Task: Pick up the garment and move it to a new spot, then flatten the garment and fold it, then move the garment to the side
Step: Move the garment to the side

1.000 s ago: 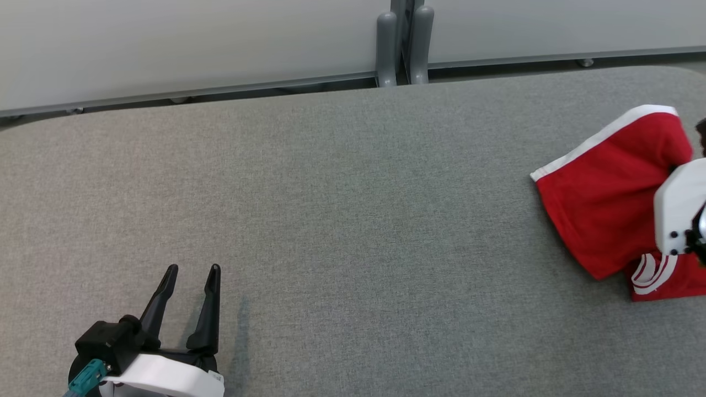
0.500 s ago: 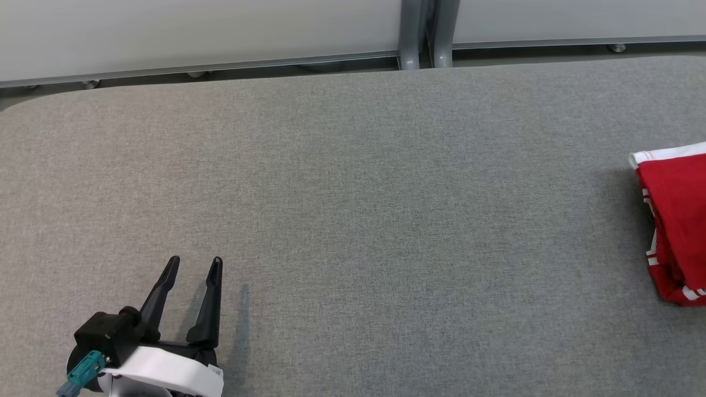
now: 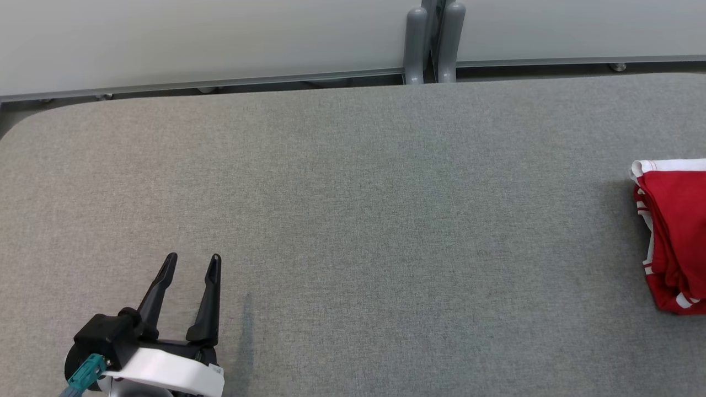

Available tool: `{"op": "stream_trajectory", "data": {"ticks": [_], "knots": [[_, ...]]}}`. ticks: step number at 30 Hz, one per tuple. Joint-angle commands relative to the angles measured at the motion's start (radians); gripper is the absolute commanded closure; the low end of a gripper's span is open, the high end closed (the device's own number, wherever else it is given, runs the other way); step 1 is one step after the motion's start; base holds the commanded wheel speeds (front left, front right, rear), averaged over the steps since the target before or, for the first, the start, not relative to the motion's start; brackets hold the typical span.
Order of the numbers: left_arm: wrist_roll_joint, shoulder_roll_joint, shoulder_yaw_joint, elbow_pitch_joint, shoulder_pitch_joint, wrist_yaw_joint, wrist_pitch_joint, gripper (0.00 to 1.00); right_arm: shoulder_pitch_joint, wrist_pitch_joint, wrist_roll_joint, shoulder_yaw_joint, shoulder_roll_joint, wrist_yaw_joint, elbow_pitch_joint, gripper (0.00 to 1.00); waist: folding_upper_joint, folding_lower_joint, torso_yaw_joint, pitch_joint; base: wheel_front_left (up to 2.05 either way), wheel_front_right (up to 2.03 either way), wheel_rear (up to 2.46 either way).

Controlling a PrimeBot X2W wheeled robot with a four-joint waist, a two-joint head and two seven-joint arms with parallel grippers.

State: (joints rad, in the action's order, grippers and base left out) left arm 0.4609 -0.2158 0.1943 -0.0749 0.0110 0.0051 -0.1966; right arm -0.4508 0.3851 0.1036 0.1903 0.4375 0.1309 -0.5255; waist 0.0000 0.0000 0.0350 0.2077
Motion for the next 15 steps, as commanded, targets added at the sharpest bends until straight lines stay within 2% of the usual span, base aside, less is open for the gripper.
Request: {"op": "stream_trajectory", "data": {"ticks": [1,6,12,15], "knots": [[-0.019,-0.004,-0.003,0.006,-0.001,0.013,-0.021,0.00,0.005,-0.041,-0.019,-0.010,-0.021,0.000,0.026,0.00,0.0000,0.0000,0.002,-0.025,0.00,0.00,0.00],[-0.019,0.011,-0.015,0.004,-0.024,0.025,-0.045,0.00,0.053,-0.107,-0.083,-0.007,-0.082,0.000,0.086,0.00,0.0000,0.0000,0.008,-0.071,0.00,0.00,0.00],[-0.026,0.027,-0.041,-0.022,-0.077,0.070,-0.058,0.00,0.205,-0.201,-0.212,-0.038,-0.235,0.000,0.252,0.00,0.0000,0.0000,0.017,-0.163,0.00,0.00,0.00],[-0.021,0.031,-0.053,-0.023,-0.100,0.084,-0.061,0.00,0.288,-0.220,-0.265,-0.075,-0.283,0.000,0.313,0.00,0.0000,0.0000,0.023,-0.199,0.00,0.00,0.00]]}}
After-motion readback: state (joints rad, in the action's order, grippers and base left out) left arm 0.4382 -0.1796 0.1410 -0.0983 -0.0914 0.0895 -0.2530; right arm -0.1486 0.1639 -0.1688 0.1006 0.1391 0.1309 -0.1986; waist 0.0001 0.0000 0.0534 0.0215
